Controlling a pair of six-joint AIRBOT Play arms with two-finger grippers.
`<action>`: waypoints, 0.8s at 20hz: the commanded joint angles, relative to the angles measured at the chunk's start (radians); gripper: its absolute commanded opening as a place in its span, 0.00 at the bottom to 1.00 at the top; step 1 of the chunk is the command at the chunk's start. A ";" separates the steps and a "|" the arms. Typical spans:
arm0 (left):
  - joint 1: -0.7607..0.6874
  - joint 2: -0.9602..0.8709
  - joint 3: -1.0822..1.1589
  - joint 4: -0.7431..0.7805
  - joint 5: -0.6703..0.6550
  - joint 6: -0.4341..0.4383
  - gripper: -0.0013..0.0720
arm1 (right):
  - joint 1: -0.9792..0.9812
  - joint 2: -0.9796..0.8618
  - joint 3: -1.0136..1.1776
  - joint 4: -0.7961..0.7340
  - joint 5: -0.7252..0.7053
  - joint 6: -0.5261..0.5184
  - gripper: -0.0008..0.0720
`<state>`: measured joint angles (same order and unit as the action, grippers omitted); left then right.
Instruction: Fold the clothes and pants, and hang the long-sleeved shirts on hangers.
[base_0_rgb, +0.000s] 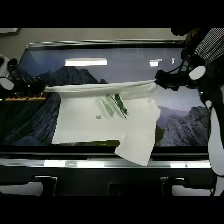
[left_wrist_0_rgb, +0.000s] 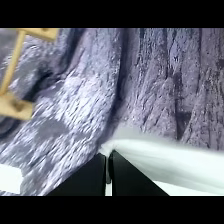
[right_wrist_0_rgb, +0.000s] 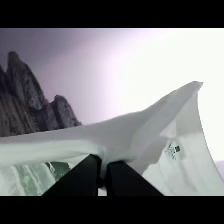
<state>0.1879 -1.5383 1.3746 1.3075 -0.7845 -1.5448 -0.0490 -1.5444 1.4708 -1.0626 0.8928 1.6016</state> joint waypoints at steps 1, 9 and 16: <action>-0.056 -0.162 0.077 -0.006 0.049 0.012 0.03 | 0.010 -0.094 -0.004 -0.008 -0.151 -0.025 0.05; -0.066 -0.178 0.097 -0.005 -0.272 0.001 0.03 | 0.009 -0.094 -0.004 -0.160 0.143 0.029 0.05; -0.097 -0.225 0.095 -0.009 -0.447 -0.036 0.03 | 0.009 -0.113 -0.004 -0.235 0.252 0.071 0.05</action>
<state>0.1032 -1.7378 1.4693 1.3003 -1.1431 -1.5505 -0.0410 -1.6444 1.4670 -1.2705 1.0981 1.6611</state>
